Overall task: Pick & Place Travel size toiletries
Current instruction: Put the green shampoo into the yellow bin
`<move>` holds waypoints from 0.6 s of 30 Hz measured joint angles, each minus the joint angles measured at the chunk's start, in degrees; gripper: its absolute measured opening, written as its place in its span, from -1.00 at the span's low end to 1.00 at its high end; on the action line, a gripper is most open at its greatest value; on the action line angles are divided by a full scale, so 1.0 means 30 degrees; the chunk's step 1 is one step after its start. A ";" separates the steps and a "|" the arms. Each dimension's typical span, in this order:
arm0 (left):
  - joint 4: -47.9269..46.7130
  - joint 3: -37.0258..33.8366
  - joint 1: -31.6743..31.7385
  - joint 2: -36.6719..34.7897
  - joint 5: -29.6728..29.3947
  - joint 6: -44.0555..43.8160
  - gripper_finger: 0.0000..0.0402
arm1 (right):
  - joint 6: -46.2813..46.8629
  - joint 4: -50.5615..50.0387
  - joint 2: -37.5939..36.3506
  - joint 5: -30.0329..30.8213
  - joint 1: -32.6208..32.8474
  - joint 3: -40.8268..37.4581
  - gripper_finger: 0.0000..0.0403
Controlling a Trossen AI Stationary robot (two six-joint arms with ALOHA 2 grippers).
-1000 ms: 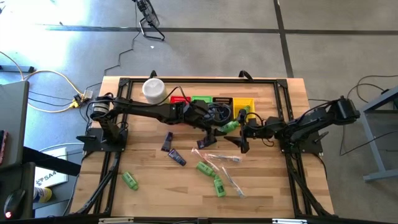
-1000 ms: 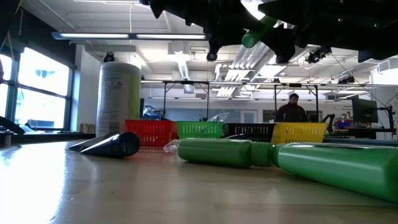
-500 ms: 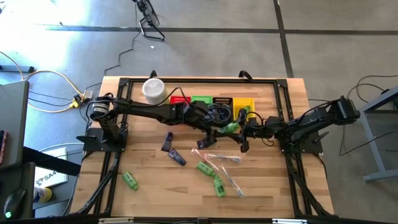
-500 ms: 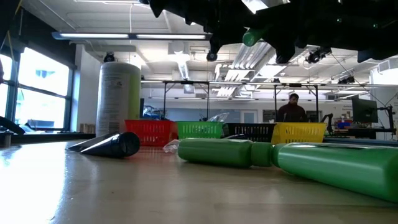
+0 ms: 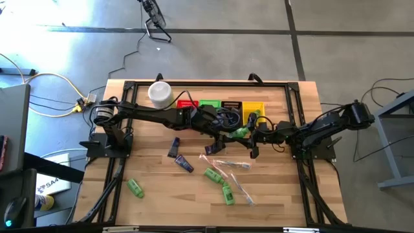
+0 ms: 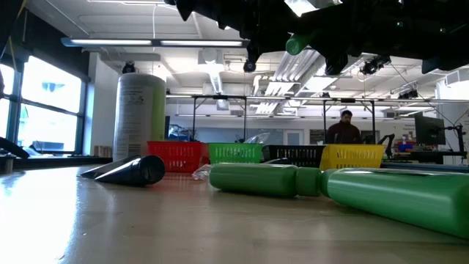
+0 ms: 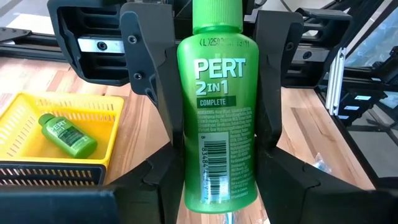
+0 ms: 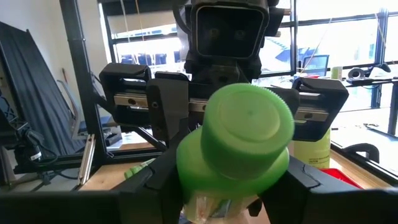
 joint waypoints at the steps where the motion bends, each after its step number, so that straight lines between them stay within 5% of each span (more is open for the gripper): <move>1: -0.0006 0.0000 0.0000 0.0000 -0.0007 0.0000 -0.19 | -0.0006 0.0000 0.0000 0.0007 0.0000 0.0000 -0.20; 18: 0.0138 -0.0007 0.0007 0.0000 -0.0309 0.0000 -0.18 | -0.0047 -0.0029 -0.0007 0.0051 0.0012 0.0000 -0.20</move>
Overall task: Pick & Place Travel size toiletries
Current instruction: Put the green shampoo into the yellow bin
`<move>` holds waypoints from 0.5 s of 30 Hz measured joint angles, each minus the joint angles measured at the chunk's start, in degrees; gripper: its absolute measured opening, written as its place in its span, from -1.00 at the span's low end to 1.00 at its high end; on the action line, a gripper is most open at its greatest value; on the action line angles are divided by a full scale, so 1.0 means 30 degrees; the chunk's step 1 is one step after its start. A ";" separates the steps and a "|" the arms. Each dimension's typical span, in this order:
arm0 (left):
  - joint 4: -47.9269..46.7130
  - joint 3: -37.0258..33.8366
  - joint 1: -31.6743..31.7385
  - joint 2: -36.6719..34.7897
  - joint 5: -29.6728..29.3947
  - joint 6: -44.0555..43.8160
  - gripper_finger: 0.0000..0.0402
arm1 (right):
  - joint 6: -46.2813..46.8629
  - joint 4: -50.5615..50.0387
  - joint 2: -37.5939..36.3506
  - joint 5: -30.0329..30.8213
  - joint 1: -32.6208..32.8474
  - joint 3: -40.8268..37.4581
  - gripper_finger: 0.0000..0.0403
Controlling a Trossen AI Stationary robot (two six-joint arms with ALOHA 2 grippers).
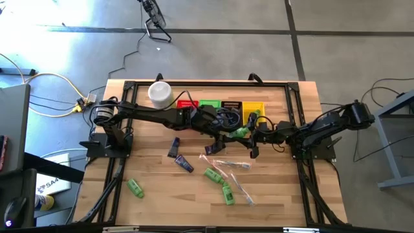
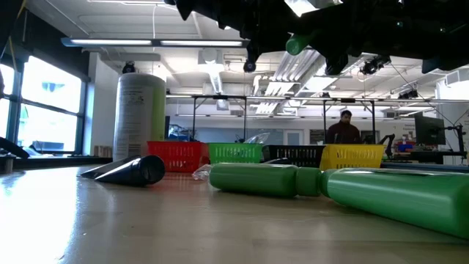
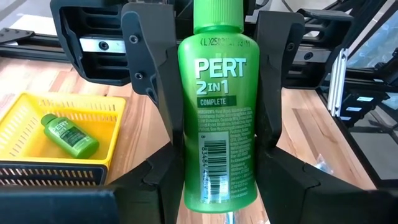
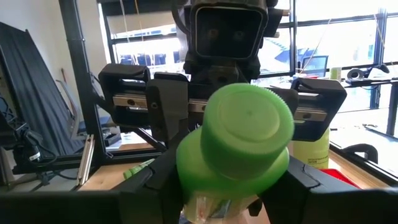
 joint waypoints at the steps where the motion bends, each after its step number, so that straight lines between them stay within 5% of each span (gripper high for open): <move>1: 0.0000 0.0000 -0.0007 0.0000 -0.0067 0.0000 -0.18 | -0.0002 -0.0016 0.0000 0.0000 0.0001 0.0000 -0.20; 15: 0.0010 0.0000 -0.0007 0.0000 -0.0366 0.0136 -0.08 | -0.0002 -0.0130 0.0000 0.0085 -0.0005 0.0000 -0.19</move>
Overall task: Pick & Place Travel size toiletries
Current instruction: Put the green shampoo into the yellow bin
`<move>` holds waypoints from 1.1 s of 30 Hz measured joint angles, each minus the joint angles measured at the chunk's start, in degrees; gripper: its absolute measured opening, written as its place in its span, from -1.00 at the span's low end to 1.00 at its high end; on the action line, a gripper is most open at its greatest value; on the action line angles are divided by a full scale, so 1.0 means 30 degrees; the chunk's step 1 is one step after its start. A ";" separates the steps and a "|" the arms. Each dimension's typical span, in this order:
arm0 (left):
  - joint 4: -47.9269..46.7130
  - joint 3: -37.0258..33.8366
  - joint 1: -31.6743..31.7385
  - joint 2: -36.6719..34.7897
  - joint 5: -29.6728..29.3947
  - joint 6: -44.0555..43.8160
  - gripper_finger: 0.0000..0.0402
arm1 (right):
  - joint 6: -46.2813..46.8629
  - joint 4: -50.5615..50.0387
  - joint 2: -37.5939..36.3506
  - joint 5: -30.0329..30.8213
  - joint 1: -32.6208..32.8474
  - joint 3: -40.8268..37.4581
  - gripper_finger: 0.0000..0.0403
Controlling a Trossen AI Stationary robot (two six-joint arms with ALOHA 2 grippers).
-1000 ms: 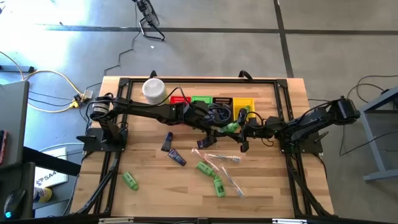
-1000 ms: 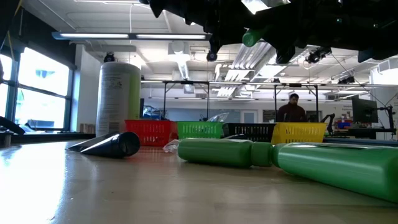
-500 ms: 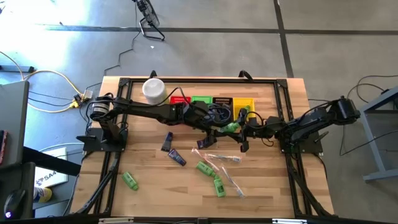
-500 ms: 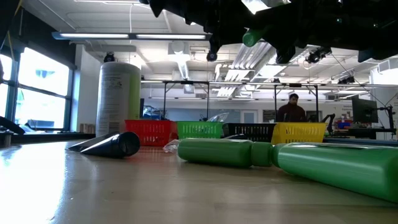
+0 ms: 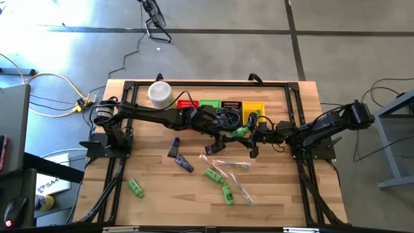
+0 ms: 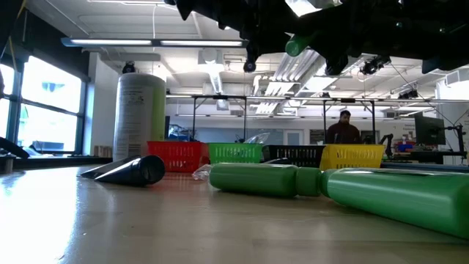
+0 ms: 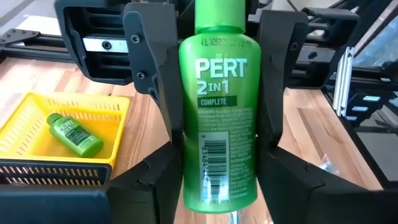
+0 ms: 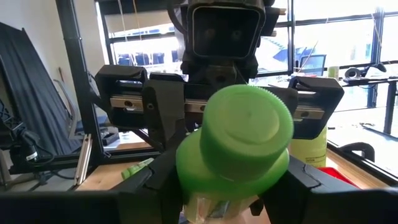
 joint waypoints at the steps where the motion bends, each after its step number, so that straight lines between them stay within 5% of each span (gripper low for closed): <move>1: 0.0037 0.0000 0.0002 0.0000 -0.0068 0.0002 -0.03 | 0.0000 0.0006 0.0000 -0.0003 -0.0007 0.0000 -0.19; 11: 0.0012 0.0000 0.0029 -0.0002 -0.0133 -0.0002 0.38 | 0.0007 -0.0001 0.0000 -0.0158 0.0007 0.0000 -0.18; 33: 0.1010 -0.0596 0.0022 0.0000 -0.0133 0.1386 0.41 | 0.0046 -0.0257 0.0000 0.0443 0.0007 0.0000 -0.18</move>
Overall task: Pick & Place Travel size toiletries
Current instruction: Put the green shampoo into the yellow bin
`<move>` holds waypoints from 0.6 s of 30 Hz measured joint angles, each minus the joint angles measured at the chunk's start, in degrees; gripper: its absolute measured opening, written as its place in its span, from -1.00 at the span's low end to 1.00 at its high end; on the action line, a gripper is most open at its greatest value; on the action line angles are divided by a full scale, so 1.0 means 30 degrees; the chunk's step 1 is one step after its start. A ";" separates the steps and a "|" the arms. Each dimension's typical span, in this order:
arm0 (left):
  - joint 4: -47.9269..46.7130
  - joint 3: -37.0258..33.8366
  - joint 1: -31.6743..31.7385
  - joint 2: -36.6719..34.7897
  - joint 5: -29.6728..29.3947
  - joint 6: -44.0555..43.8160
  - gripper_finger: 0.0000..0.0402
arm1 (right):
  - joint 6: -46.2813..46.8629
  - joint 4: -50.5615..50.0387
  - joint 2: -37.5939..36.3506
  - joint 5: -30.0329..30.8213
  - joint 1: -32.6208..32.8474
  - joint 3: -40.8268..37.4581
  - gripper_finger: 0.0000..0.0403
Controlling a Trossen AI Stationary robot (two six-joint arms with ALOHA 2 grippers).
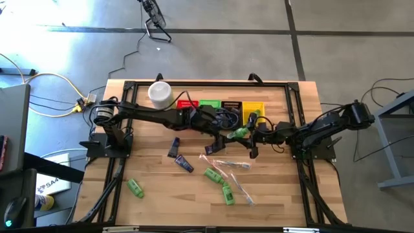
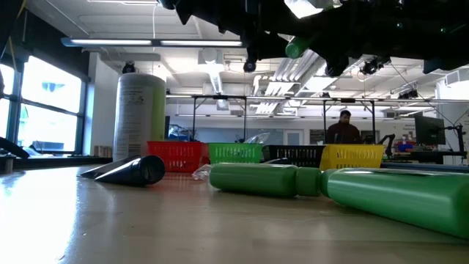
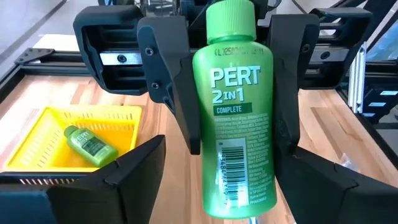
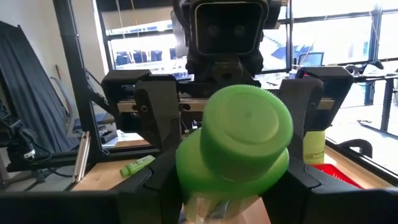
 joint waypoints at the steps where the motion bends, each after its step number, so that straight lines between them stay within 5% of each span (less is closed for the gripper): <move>1: 0.0086 -0.0121 0.0000 0.0000 -0.0002 0.0054 0.41 | 0.0027 -0.0074 0.0000 0.0062 0.0000 0.0000 -0.18; 9: 0.0380 -0.1215 -0.0007 -0.0962 -0.0732 0.1315 0.41 | 0.0034 -0.0502 0.0007 0.1136 0.0000 0.0000 -0.18; 18: 0.2836 -0.5861 0.0007 -0.4583 -0.1955 0.2034 0.41 | 0.0544 -0.1172 -0.0003 0.2889 0.0036 -0.0007 -0.18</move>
